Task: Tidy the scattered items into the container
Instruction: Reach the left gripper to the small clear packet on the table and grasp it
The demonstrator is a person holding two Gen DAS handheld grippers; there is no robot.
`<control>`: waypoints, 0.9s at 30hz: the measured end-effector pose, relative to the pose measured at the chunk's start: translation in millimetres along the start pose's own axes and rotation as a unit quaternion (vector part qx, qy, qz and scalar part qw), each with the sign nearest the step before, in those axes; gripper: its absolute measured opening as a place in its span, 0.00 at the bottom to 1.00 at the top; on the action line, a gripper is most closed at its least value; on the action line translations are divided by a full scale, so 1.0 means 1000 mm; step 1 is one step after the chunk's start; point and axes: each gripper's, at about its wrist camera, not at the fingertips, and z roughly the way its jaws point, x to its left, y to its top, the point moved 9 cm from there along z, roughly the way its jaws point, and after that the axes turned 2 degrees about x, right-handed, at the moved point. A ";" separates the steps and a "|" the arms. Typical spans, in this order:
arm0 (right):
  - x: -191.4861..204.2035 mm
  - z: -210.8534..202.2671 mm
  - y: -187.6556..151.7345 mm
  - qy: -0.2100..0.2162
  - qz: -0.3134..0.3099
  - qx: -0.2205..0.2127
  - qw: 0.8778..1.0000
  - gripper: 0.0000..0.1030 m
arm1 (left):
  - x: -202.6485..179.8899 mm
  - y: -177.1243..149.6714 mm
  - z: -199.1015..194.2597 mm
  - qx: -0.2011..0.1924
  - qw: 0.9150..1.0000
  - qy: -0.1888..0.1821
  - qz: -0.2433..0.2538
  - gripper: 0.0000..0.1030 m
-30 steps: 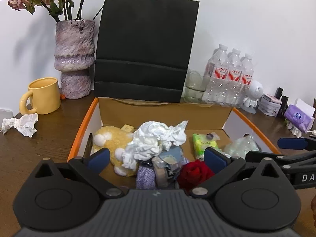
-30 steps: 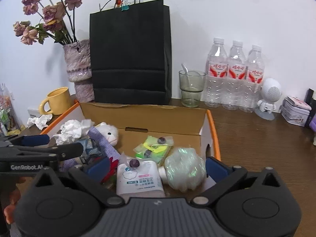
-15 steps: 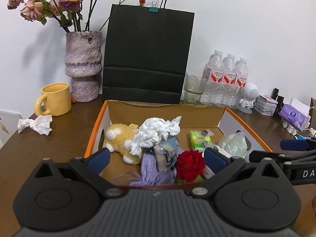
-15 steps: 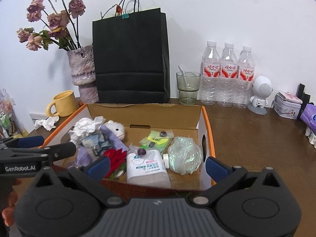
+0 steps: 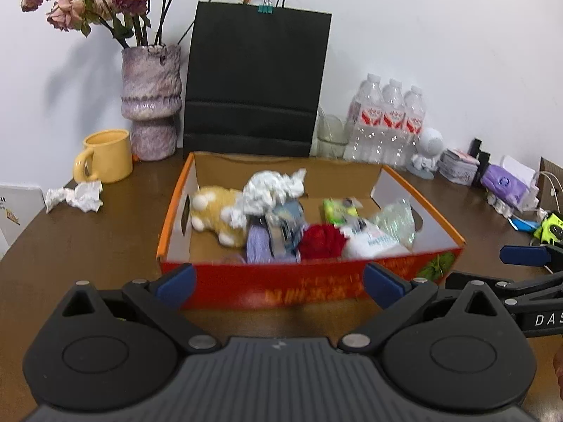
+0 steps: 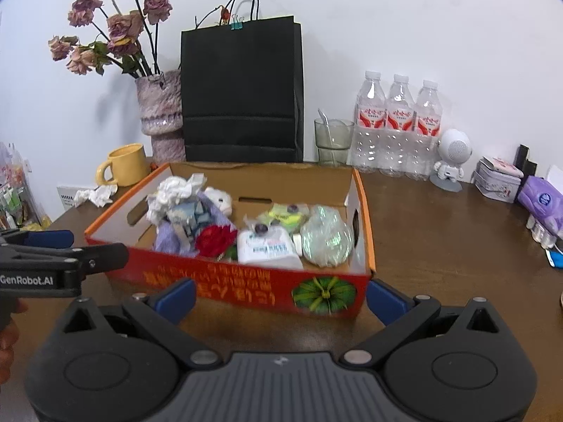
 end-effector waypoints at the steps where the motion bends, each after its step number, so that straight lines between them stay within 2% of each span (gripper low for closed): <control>1: -0.001 -0.002 -0.004 -0.001 0.001 0.001 1.000 1.00 | 0.000 -0.004 -0.003 0.003 1.000 0.002 0.001 1.00; 9: -0.013 -0.020 -0.040 0.004 0.017 0.007 1.000 1.00 | 0.001 -0.032 -0.014 0.019 0.999 0.025 0.023 1.00; 16: -0.022 -0.017 -0.068 0.007 0.033 0.022 0.999 1.00 | -0.001 -0.063 0.000 0.055 0.997 0.041 0.034 0.98; 21: -0.022 -0.012 -0.084 0.009 0.031 0.032 0.999 1.00 | -0.005 -0.081 0.014 0.085 0.996 0.039 0.009 0.82; 23: -0.024 -0.011 -0.087 0.010 0.030 0.034 0.999 1.00 | -0.007 -0.085 0.017 0.090 0.995 0.038 -0.012 0.79; 25: -0.024 -0.010 -0.088 0.014 0.030 0.034 0.999 1.00 | -0.010 -0.086 0.020 0.093 0.994 0.045 -0.022 0.71; 26: -0.024 -0.009 -0.089 0.016 0.029 0.035 0.999 1.00 | -0.011 -0.086 0.020 0.091 0.994 0.059 -0.016 0.61; 27: -0.025 -0.009 -0.089 0.017 0.029 0.036 0.999 1.00 | -0.013 -0.086 0.021 0.089 0.993 0.074 -0.007 0.46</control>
